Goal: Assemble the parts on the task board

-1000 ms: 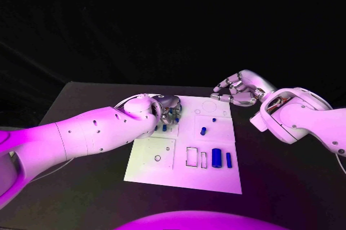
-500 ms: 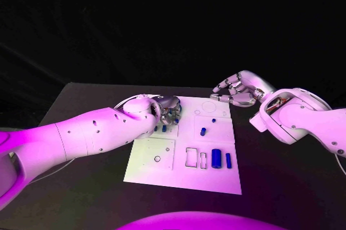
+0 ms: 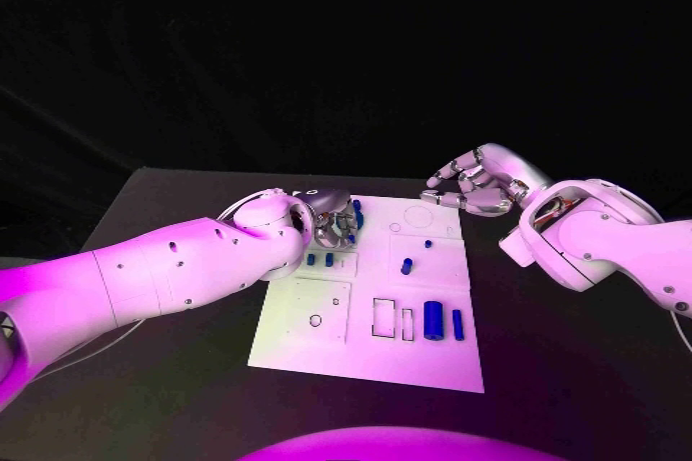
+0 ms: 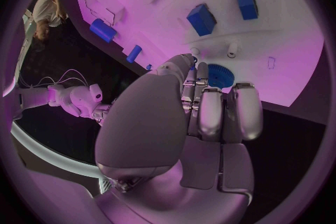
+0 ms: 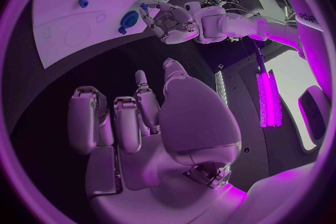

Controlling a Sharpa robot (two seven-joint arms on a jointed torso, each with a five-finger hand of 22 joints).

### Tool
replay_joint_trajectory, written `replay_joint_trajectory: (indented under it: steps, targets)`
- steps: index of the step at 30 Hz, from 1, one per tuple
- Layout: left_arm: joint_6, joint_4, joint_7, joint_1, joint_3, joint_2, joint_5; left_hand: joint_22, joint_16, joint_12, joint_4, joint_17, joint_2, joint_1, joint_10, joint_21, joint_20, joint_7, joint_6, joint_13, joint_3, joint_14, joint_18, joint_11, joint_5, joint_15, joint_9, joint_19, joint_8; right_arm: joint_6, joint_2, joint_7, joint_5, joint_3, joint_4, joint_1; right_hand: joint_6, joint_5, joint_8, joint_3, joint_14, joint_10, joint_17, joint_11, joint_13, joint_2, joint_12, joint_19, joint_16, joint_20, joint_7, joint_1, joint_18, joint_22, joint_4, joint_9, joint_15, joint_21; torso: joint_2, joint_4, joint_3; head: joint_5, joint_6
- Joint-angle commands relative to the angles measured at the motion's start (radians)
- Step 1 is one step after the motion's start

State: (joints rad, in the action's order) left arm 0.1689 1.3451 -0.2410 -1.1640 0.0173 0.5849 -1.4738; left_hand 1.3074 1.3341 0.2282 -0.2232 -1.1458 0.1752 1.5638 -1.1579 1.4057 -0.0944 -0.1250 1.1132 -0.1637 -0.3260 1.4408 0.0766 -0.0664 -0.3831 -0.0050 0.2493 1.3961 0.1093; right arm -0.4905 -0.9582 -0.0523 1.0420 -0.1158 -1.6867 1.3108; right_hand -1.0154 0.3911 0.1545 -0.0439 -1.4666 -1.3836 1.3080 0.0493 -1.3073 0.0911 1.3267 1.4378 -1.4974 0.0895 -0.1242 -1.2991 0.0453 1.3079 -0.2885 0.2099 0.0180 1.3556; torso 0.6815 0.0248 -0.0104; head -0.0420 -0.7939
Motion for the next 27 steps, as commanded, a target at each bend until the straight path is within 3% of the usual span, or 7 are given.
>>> replay_joint_trajectory:
  steps: [1, 5, 14, 22, 27]
  targets:
    - [0.032, 0.029, 0.002, -0.001, -0.011, 0.022, 0.036, 0.092, 0.005, -0.009, 0.002, 0.001, 0.002, -0.011, -0.012, 0.008, 0.000, -0.003, 0.008, 0.001, -0.008, 0.010, -0.021, 0.000, 0.002, 0.000, -0.002, 0.012, -0.004, 0.008, 0.001, 0.007, 0.005, 0.000, 0.002, -0.001, 0.007, 0.007, 0.006, -0.005, -0.072, -0.004, 0.134, -0.004, -0.020, -0.004, 0.007, -0.005, 0.004, -0.003, -0.002, 0.006, 0.011, 0.124, 0.001, 0.002, 0.006, -0.005, -0.003, 0.0031, 0.0003, 0.001, 0.000]
    - [0.025, 0.065, -0.006, -0.003, -0.022, 0.062, 0.049, 0.096, 0.005, -0.011, 0.004, 0.003, 0.006, -0.012, -0.016, 0.011, 0.000, -0.004, 0.010, 0.002, -0.009, 0.011, -0.023, 0.000, 0.003, 0.000, -0.003, 0.016, -0.005, 0.008, 0.000, 0.007, 0.005, 0.000, 0.003, -0.001, 0.007, 0.007, 0.006, -0.005, -0.072, -0.004, 0.134, -0.004, -0.020, -0.004, 0.007, -0.005, 0.004, -0.003, -0.002, 0.006, 0.011, 0.124, 0.001, 0.002, 0.006, -0.005, -0.004, 0.0046, 0.0002, 0.002, 0.001]
    - [0.006, 0.087, -0.023, -0.004, -0.027, 0.125, 0.056, 0.099, 0.003, -0.015, 0.006, 0.008, 0.009, -0.015, -0.023, 0.014, 0.001, -0.003, 0.015, 0.001, -0.011, 0.010, -0.023, 0.001, 0.003, 0.000, -0.004, 0.018, -0.005, 0.009, -0.002, 0.006, 0.005, 0.000, 0.004, -0.001, 0.007, 0.007, 0.006, -0.005, -0.072, -0.004, 0.134, -0.004, -0.020, -0.004, 0.007, -0.005, 0.004, -0.003, -0.002, 0.006, 0.011, 0.124, 0.001, 0.002, 0.006, -0.005, 0.000, 0.0034, -0.0001, 0.002, 0.002]
    - [-0.004, 0.080, -0.026, -0.004, -0.027, 0.137, 0.057, 0.099, 0.003, -0.015, 0.006, 0.009, 0.009, -0.016, -0.023, 0.014, 0.001, -0.003, 0.015, 0.001, -0.011, 0.011, -0.023, 0.001, 0.003, 0.000, -0.005, 0.019, -0.005, 0.009, -0.002, 0.006, 0.005, 0.000, 0.004, -0.001, 0.007, 0.007, 0.006, -0.005, -0.072, -0.004, 0.134, -0.004, -0.020, -0.004, 0.007, -0.005, 0.004, -0.003, -0.002, 0.006, 0.011, 0.124, 0.001, 0.002, 0.006, -0.005, 0.000, 0.0017, 0.0007, -0.001, 0.001]
    - [-0.011, 0.074, -0.027, -0.004, -0.026, 0.134, 0.057, 0.099, 0.003, -0.015, 0.006, 0.009, 0.009, -0.016, -0.023, 0.014, 0.001, -0.003, 0.015, 0.001, -0.011, 0.011, -0.023, 0.001, 0.003, 0.000, -0.005, 0.019, -0.005, 0.009, -0.001, 0.007, 0.005, 0.000, 0.004, -0.001, 0.006, 0.010, 0.008, -0.004, -0.072, -0.003, 0.134, -0.004, -0.019, -0.007, 0.007, -0.005, 0.005, -0.003, -0.001, 0.005, 0.011, 0.123, 0.002, 0.002, 0.006, -0.007, -0.001, 0.0008, -0.0007, -0.003, 0.000]
